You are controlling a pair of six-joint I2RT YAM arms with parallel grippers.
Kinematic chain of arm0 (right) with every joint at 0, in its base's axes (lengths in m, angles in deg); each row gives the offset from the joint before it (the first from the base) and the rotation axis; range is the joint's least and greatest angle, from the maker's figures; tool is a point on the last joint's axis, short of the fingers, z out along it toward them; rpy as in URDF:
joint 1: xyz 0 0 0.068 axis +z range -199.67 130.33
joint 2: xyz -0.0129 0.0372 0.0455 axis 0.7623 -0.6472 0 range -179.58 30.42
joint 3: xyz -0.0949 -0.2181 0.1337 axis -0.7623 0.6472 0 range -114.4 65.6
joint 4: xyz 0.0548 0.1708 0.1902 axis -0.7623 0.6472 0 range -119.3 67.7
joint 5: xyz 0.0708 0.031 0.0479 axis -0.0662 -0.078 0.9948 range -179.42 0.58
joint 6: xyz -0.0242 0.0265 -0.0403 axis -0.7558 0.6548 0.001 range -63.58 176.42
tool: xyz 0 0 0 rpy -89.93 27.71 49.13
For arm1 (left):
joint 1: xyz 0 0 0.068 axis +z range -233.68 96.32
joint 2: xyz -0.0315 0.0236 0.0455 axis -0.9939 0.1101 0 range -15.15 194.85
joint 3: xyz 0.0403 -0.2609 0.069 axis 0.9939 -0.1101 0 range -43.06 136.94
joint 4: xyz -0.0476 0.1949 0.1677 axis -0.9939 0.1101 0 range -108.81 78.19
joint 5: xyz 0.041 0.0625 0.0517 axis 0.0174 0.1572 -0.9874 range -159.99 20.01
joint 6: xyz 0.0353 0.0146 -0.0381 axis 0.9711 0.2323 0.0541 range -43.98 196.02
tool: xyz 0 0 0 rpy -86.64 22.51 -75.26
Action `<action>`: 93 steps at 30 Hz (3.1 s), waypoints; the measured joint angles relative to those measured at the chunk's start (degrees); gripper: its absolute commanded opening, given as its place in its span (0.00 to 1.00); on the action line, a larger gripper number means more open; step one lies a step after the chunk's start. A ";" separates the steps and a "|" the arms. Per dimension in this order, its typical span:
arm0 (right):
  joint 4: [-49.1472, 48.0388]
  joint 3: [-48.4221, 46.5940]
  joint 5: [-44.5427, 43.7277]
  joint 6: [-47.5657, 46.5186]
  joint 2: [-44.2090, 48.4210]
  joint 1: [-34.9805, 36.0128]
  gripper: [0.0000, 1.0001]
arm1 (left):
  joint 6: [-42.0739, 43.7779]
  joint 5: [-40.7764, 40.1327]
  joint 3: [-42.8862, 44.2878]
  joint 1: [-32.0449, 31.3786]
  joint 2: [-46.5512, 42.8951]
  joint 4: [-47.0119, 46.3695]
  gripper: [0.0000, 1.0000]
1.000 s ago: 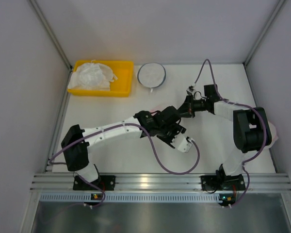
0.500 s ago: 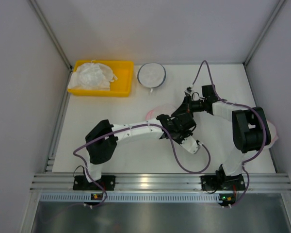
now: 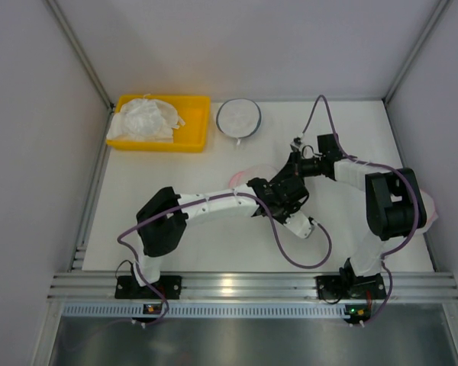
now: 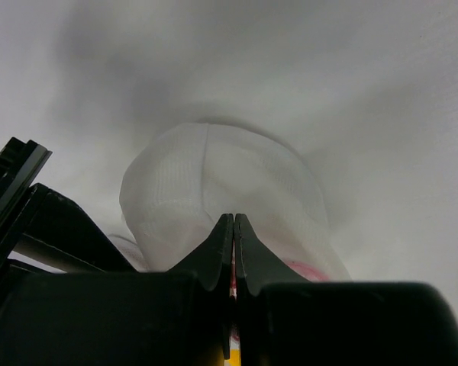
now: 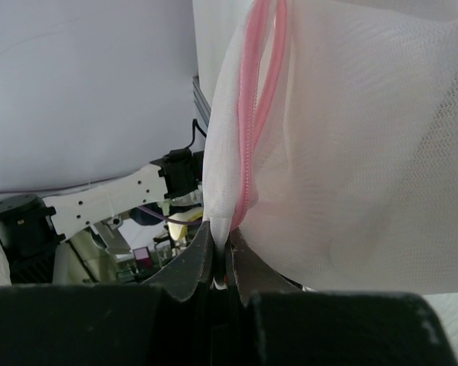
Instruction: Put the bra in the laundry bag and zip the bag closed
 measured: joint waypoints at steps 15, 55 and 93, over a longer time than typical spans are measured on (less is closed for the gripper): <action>13.62 -7.48 1.73 -7.76 -3.06 1.11 0.00 | -3.69 6.88 -1.18 0.50 -4.76 2.19 0.00; 20.26 -11.98 -3.72 -15.85 -6.93 -0.74 0.00 | -8.57 9.70 9.97 -1.44 -2.69 16.46 0.52; 18.95 -12.07 -2.43 -13.49 -8.28 0.17 0.00 | 3.80 -8.24 20.04 -2.19 13.68 18.10 0.30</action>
